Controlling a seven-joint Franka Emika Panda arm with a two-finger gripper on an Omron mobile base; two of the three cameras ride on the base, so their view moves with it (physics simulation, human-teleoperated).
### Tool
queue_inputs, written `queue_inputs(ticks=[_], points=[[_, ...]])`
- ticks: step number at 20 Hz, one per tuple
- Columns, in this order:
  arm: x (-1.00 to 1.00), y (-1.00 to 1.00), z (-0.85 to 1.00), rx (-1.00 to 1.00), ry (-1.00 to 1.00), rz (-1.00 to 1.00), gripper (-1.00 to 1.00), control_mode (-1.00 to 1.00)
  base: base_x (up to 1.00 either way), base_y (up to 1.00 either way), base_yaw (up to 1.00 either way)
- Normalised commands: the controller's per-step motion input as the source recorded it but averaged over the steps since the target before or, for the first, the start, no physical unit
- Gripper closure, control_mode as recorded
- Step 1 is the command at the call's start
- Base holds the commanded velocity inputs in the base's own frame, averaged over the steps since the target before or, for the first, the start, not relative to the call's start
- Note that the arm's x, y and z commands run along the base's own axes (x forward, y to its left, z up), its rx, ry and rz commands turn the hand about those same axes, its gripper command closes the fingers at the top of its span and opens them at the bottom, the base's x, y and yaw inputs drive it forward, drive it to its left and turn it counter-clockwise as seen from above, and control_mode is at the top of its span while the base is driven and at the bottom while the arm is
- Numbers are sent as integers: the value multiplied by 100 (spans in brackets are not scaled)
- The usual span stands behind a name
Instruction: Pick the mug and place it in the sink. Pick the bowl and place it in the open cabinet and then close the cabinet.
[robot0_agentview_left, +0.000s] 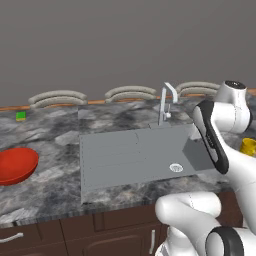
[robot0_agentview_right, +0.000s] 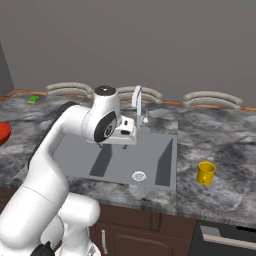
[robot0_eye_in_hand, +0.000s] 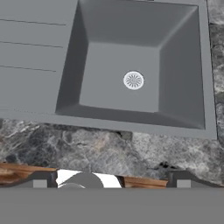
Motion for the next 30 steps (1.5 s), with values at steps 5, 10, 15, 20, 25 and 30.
queue_inputs(ticks=[5,10,15,20,25,30], points=[[0,-58,-23,0,4,0,-100,-100,0,0,0],[0,-54,-21,0,4,-4,-100,-100,0,0,0],[0,-51,-19,0,3,-9,-100,-100,0,0,0],[0,-45,-14,0,2,-14,-100,-100,0,0,0],[0,-49,-10,0,5,-18,-100,-100,0,0,0],[-7,-44,-5,0,1,-14,-100,-100,0,0,0]])
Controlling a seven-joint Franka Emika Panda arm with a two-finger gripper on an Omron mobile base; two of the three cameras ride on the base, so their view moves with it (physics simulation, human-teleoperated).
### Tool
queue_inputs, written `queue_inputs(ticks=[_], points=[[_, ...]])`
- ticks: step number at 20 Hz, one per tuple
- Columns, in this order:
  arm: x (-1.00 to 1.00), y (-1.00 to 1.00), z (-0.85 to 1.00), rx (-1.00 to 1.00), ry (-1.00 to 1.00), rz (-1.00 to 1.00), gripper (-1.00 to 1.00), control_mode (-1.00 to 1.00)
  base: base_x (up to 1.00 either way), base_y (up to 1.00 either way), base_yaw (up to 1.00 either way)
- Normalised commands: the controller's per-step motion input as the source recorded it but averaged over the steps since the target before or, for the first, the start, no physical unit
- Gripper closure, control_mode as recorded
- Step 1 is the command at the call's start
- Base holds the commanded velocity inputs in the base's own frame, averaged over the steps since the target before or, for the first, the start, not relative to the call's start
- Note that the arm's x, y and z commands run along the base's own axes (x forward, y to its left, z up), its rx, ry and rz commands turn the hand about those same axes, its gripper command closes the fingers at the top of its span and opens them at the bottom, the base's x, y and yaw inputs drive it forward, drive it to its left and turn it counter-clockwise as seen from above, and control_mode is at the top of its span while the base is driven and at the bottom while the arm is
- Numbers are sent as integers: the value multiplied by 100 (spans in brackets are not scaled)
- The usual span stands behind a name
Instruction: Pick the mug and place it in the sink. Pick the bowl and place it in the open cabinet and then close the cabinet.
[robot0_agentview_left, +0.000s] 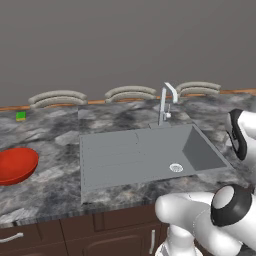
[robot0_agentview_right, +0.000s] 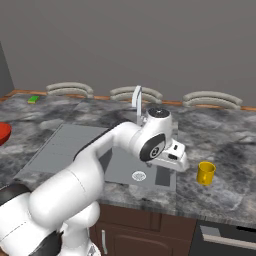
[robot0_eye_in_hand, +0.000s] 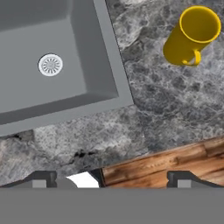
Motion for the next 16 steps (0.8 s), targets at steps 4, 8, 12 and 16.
queue_inputs(ticks=[4,8,12,16], points=[[0,-42,-13,0,0,-11,-100,-100,0,0,0],[-3,-49,-10,0,0,-5,-100,-100,0,0,0],[0,-46,-7,0,0,-1,-100,-100,0,0,0],[0,-33,-3,0,0,0,-100,-100,0,0,0]])
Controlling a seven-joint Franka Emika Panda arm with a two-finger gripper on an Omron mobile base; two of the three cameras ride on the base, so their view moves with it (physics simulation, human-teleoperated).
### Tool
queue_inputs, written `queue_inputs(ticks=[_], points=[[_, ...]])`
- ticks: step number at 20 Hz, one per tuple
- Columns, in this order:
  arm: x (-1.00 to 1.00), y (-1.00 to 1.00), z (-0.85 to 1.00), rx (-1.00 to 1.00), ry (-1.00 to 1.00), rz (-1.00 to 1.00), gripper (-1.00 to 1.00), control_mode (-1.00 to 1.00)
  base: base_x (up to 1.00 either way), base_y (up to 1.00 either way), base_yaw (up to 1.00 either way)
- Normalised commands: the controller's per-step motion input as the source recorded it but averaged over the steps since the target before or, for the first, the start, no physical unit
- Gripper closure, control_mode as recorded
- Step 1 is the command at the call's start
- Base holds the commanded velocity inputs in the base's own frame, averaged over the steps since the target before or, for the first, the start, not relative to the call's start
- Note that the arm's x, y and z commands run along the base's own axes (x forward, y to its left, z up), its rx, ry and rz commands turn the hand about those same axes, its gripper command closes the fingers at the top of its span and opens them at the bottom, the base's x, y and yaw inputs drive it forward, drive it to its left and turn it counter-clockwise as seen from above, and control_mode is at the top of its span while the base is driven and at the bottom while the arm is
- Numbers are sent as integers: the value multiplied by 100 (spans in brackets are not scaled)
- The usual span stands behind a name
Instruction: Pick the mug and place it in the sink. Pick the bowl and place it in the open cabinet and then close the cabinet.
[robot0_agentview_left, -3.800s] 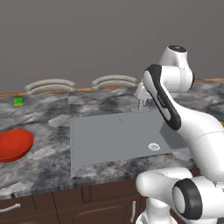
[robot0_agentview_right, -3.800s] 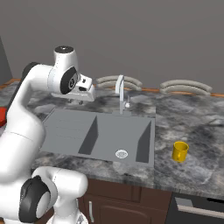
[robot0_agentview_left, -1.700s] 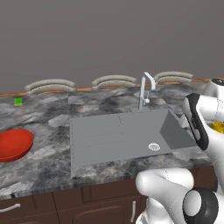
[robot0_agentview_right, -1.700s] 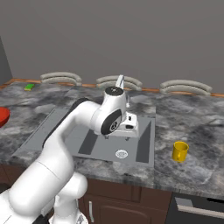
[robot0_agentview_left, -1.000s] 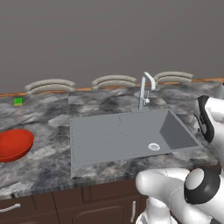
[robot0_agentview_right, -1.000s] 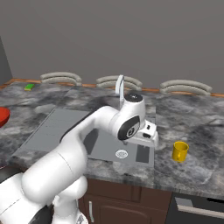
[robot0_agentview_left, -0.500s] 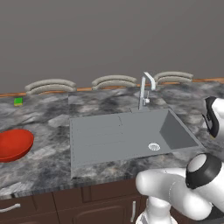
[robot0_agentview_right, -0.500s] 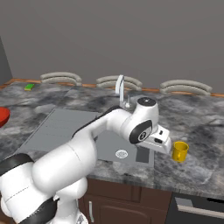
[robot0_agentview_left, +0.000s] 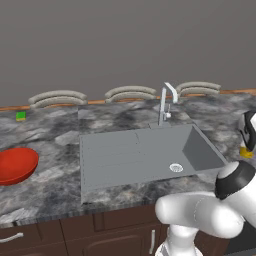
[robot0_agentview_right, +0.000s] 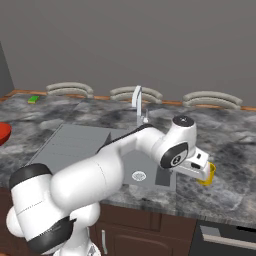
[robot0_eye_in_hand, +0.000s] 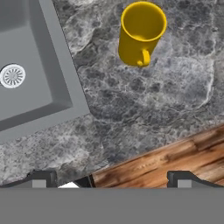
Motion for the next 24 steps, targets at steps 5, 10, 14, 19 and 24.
queue_inputs(ticks=[5,10,14,19,24], points=[[0,-36,-8,0,0,3,-100,-100,0,0,0],[0,-22,-17,0,0,3,-100,-100,0,0,0],[10,-4,-21,0,0,1,-100,-100,0,0,0],[16,-5,-15,0,0,0,-100,-100,0,0,0],[18,-8,-7,0,0,0,-100,-100,0,0,0]])
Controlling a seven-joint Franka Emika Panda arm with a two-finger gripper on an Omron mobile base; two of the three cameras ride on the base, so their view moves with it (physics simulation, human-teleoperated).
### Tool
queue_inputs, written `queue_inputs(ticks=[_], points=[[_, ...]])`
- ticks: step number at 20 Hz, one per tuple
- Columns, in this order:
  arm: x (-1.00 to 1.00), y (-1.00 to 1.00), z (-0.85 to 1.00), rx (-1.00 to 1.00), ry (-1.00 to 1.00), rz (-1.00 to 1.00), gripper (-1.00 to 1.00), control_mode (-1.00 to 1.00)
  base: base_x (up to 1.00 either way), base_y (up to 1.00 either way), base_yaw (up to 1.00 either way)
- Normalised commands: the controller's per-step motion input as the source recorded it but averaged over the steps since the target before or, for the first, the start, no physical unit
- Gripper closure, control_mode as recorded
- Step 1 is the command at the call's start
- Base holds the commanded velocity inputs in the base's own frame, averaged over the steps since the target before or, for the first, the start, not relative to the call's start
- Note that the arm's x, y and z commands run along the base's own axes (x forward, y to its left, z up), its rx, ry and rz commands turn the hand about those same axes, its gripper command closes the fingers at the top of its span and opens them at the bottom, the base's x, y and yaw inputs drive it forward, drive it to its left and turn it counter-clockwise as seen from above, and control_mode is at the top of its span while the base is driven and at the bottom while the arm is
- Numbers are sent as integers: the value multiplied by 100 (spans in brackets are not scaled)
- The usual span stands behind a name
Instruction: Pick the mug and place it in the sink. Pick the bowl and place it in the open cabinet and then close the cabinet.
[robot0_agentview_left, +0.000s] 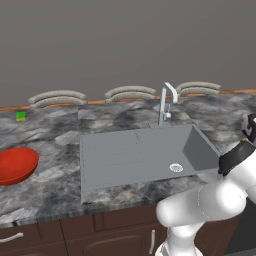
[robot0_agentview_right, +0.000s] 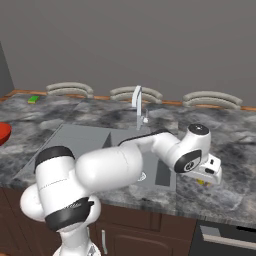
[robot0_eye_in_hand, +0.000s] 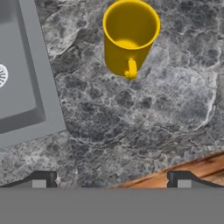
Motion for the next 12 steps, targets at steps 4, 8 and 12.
queue_inputs(ticks=[4,8,12], points=[[19,-8,-4,0,0,0,-100,-100,0,0,0],[12,-6,-10,0,0,0,-100,-100,0,0,0],[12,-4,-19,0,0,1,-100,-100,0,0,0]])
